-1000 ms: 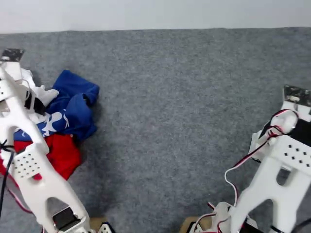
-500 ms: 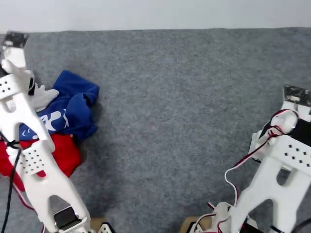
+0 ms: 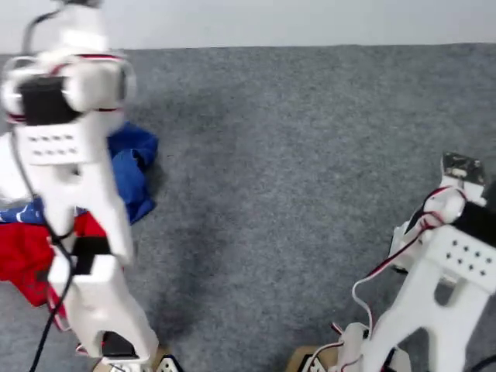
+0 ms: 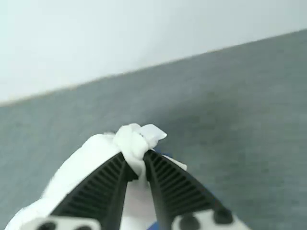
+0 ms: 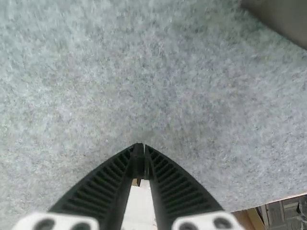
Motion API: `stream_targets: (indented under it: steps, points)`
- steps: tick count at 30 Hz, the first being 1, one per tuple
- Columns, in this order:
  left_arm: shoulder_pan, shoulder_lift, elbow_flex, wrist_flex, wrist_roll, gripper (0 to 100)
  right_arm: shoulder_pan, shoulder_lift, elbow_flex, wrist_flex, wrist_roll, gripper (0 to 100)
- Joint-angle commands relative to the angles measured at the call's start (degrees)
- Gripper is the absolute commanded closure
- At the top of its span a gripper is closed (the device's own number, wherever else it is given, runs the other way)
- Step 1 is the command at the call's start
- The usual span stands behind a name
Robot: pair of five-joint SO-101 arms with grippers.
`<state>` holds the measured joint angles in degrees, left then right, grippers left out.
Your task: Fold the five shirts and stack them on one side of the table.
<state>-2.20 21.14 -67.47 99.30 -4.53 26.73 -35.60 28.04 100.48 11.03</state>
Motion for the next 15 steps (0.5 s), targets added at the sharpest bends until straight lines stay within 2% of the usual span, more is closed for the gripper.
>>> stream_targets:
  steps: [1,9,12,15]
  points:
    - [11.25,-5.36,-3.21,-1.41,2.73,100,-0.57,-6.90,2.29,2.15,-0.26,98.9]
    - [34.29,-10.11,-2.77,1.23,2.64,100,-0.48,-19.91,5.10,1.98,8.44,98.9]
    - [38.51,-12.48,-1.10,1.23,2.46,100,-0.48,-22.02,5.19,2.07,9.76,98.9]
    - [39.56,-15.30,2.95,1.23,2.46,100,-0.48,-21.41,5.27,1.98,9.67,98.9]
